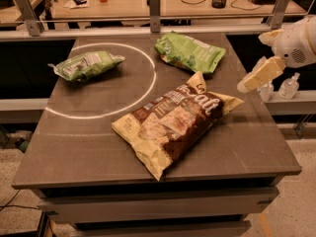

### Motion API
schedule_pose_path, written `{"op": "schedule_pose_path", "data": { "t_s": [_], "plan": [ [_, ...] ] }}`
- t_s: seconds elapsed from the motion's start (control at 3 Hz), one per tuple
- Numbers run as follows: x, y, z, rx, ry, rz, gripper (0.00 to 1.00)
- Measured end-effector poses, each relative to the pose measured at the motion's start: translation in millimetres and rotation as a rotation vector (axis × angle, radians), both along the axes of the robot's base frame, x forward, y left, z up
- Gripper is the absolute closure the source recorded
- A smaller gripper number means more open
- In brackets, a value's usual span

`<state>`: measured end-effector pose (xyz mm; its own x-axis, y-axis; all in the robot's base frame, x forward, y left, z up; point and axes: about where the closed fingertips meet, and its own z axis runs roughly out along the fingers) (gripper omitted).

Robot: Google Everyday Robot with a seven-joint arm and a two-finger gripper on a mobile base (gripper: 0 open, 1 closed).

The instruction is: Pick green rice chip bag

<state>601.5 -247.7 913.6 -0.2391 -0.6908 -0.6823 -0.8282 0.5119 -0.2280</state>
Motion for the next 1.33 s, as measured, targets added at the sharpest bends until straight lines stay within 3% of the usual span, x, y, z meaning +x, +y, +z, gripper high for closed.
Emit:
{"op": "schedule_pose_path", "data": {
  "t_s": [0.33, 1.0, 1.33],
  "plan": [
    [7.9, 3.2, 1.5, 0.032, -0.04, -0.021, 0.0],
    [62.1, 34.5, -4.1, 0.147, -0.203, -0.021, 0.0],
    [92.2, 49.4, -11.3, 0.233, -0.214, -0.072, 0.0]
  ]
}}
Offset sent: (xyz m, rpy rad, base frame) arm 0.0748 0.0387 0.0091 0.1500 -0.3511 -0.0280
